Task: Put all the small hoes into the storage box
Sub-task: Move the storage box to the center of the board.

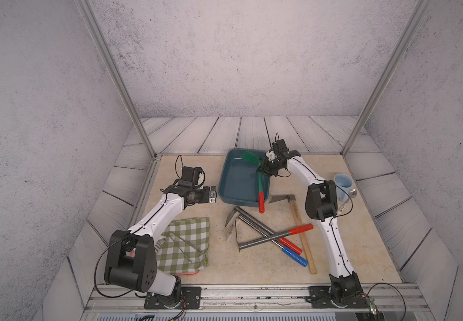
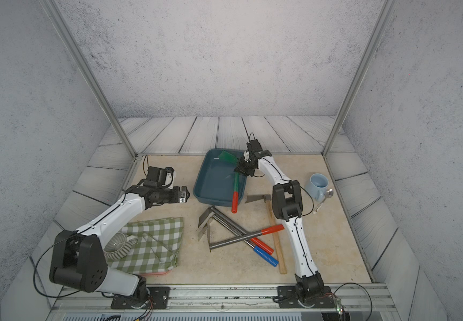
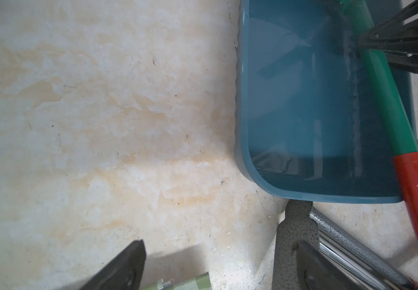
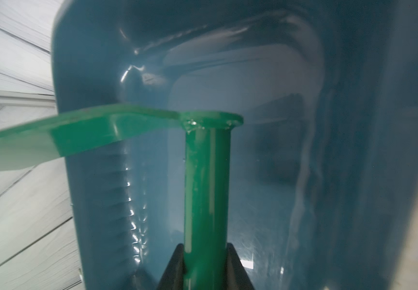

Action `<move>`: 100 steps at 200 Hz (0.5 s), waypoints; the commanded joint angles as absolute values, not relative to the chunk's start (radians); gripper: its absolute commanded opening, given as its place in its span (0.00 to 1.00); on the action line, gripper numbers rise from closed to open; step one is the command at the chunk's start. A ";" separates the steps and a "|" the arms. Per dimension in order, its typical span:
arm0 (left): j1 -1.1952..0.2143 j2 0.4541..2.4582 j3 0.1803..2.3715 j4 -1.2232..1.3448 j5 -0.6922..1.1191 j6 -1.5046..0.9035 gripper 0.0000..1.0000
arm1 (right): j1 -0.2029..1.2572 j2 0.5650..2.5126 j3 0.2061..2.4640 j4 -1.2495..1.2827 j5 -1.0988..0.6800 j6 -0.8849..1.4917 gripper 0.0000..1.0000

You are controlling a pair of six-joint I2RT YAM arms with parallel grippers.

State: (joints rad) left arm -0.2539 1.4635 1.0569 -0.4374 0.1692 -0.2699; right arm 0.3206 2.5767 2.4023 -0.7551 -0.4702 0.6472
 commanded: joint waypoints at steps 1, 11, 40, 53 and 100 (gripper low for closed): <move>-0.259 1.480 1.085 -0.448 0.166 -0.261 0.95 | 0.313 2.540 2.447 -0.854 -0.366 0.522 0.02; -0.259 1.482 1.086 -0.449 0.166 -0.262 0.95 | 0.312 2.539 2.460 -0.891 -0.328 0.491 0.02; -0.261 1.485 1.088 -0.450 0.166 -0.262 0.95 | 0.312 2.533 2.481 -0.970 -0.252 0.421 0.03; -0.261 1.486 1.087 -0.451 0.164 -0.261 0.95 | 0.311 2.531 2.484 -0.995 -0.217 0.393 0.02; -0.264 1.491 1.088 -0.452 0.160 -0.259 0.95 | 0.313 2.492 2.440 -1.017 -0.124 0.337 0.02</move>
State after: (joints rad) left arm -0.2550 1.4784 1.0672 -0.4377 0.1688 -0.2695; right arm 0.3195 2.5729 2.4535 -0.9886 -0.2096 0.4141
